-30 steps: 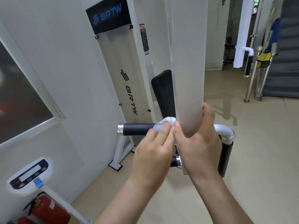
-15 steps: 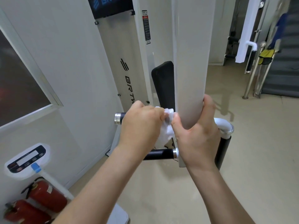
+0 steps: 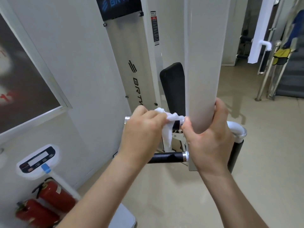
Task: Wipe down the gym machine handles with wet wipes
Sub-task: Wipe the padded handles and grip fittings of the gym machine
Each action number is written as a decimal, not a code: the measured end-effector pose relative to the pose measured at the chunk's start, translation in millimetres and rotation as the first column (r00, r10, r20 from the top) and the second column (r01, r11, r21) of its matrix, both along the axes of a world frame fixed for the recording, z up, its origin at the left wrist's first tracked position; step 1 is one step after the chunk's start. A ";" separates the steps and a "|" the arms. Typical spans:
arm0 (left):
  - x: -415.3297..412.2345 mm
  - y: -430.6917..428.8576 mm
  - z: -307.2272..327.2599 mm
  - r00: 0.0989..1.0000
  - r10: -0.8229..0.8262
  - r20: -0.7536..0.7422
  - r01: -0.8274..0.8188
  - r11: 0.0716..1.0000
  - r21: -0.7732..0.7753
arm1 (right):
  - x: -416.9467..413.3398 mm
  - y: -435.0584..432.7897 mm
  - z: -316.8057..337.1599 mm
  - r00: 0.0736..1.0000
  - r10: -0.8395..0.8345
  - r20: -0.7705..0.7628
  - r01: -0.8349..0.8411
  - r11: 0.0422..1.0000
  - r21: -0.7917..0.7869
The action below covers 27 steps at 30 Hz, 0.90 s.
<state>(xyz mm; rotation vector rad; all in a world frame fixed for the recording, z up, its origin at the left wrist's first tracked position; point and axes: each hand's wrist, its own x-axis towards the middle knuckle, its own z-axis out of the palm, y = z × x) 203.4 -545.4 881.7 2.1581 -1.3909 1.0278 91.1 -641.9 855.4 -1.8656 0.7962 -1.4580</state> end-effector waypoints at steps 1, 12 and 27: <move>-7.8 0.2 -9.1 0.998 -0.011 0.056 0.011 1.000 0.001 | -0.4 0.1 -0.5 1.000 -0.010 0.002 0.010 1.000 -0.008; -22.1 -3.4 -9.8 0.998 0.060 0.034 -0.053 0.985 -0.163 | 2.5 4.4 -3.6 0.998 -0.061 0.010 0.061 0.997 -0.039; 1.0 11.0 -10.1 0.994 0.097 0.059 -0.084 0.979 -0.186 | 8.1 8.1 -8.9 0.997 -0.072 -0.013 0.072 0.996 -0.048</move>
